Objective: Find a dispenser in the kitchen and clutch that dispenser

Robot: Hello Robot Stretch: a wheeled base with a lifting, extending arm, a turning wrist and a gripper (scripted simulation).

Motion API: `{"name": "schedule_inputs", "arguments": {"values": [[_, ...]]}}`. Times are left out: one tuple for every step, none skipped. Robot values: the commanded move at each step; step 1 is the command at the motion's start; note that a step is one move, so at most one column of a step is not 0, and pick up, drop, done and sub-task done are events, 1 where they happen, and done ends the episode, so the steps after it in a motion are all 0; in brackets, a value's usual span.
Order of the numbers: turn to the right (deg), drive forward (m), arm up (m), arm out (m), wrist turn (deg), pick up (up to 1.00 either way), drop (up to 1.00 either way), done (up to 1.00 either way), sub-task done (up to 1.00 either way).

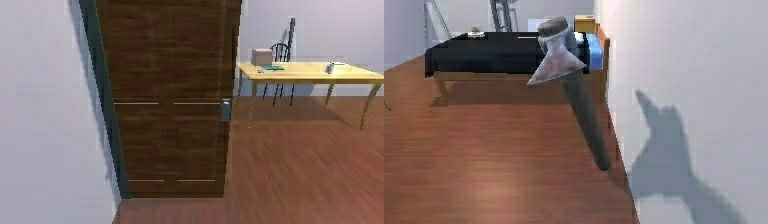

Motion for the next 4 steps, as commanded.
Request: {"name": "schedule_inputs", "arguments": {"values": [[39.0, 0.00, 0.00, 0.00, 0.0, 0.00, 0.00, 0.00, 0.00], [0.0, 1.00, 0.00, 0.00, 0.0, 0.00, 0.00, 0.00, 0.00], [3.0, 0.00, 0.00, 0.00, 0.0, 0.00, 0.00, 0.00, 0.00], [0.0, 0.35, 0.00, 0.00, 0.0, 0.00, 0.00, 0.00, 0.00]]}}
